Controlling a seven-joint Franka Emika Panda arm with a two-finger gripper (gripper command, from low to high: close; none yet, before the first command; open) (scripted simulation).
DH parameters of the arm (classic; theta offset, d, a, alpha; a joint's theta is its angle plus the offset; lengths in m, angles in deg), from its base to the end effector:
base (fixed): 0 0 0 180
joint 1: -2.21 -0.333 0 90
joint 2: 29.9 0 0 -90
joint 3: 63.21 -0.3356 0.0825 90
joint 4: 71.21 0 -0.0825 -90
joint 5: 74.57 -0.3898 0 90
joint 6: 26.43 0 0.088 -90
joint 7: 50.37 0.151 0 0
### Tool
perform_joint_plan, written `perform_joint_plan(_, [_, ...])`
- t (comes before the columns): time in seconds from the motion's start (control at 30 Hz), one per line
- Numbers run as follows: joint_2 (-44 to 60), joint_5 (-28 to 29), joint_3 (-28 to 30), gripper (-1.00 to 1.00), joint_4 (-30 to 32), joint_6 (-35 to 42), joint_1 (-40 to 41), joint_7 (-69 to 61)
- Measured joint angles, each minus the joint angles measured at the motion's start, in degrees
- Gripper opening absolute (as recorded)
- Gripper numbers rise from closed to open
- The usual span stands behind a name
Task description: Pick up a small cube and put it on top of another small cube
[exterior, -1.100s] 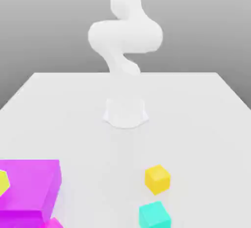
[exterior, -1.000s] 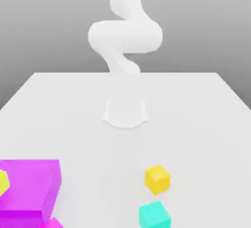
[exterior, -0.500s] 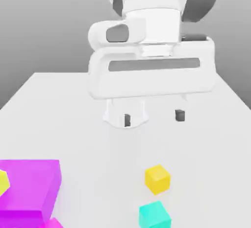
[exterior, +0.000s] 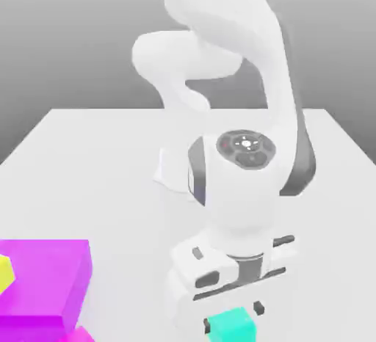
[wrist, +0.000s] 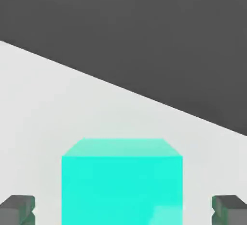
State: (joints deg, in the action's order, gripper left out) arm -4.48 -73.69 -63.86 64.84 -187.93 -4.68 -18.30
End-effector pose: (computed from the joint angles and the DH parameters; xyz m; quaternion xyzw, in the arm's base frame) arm 0.5042 0.0678 0.1064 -0.9786 0.2059 -0.0003 0.0001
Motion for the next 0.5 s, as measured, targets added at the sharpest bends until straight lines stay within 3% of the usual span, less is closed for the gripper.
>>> perform_joint_plan(0.2, [-0.06, 0.09, -0.05, -1.0, 0.01, 0.09, 0.05, 0.07])
perform_joint_plan(0.33, [-7.08, -0.16, -0.3, -1.0, 1.34, 5.79, 0.25, -0.12])
perform_joint_plan(0.5, [-17.36, -1.03, -1.76, -1.0, 9.07, 8.36, -0.27, -1.77])
